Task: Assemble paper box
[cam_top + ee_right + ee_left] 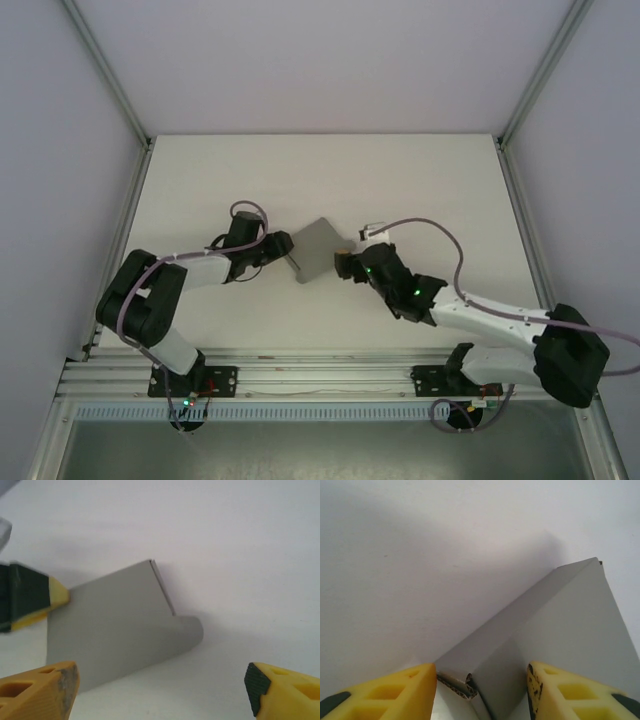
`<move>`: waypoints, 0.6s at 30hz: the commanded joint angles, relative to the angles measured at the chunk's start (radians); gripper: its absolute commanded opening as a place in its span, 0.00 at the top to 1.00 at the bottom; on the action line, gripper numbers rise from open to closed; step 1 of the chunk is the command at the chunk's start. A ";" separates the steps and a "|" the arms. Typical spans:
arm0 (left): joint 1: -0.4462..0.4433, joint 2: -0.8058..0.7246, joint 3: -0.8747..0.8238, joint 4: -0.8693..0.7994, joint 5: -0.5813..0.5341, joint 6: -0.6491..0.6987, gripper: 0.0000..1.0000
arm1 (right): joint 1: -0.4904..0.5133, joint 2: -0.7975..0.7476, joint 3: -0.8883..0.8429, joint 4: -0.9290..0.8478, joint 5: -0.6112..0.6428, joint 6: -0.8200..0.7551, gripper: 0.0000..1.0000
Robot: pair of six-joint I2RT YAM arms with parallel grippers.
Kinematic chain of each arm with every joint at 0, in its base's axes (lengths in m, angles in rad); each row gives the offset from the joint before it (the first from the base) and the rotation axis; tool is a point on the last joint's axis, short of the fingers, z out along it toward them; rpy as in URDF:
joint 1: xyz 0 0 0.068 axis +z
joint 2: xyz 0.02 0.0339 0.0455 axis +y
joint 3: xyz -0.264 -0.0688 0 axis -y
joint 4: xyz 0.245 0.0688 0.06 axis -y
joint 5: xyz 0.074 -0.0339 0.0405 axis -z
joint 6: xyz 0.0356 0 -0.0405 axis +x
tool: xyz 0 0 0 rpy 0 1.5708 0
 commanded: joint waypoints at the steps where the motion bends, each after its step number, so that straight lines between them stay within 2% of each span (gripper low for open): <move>1: 0.002 0.051 -0.013 0.041 0.037 0.051 0.60 | -0.114 0.038 0.058 -0.042 -0.160 0.057 0.10; 4: 0.002 0.090 0.012 0.081 0.065 0.062 0.73 | -0.186 0.143 0.141 -0.080 -0.216 0.069 0.05; 7: 0.004 0.132 0.019 0.131 0.069 0.053 0.79 | -0.239 0.243 0.226 -0.137 -0.270 0.092 0.01; 10: 0.008 0.165 0.031 0.140 0.078 0.050 0.83 | -0.294 0.323 0.276 -0.166 -0.384 0.168 0.00; 14: 0.029 0.175 -0.004 0.201 0.109 0.013 0.85 | -0.334 0.393 0.267 -0.105 -0.580 0.242 0.00; 18: 0.051 0.169 -0.045 0.267 0.137 -0.010 0.85 | -0.345 0.439 0.253 -0.062 -0.654 0.307 0.00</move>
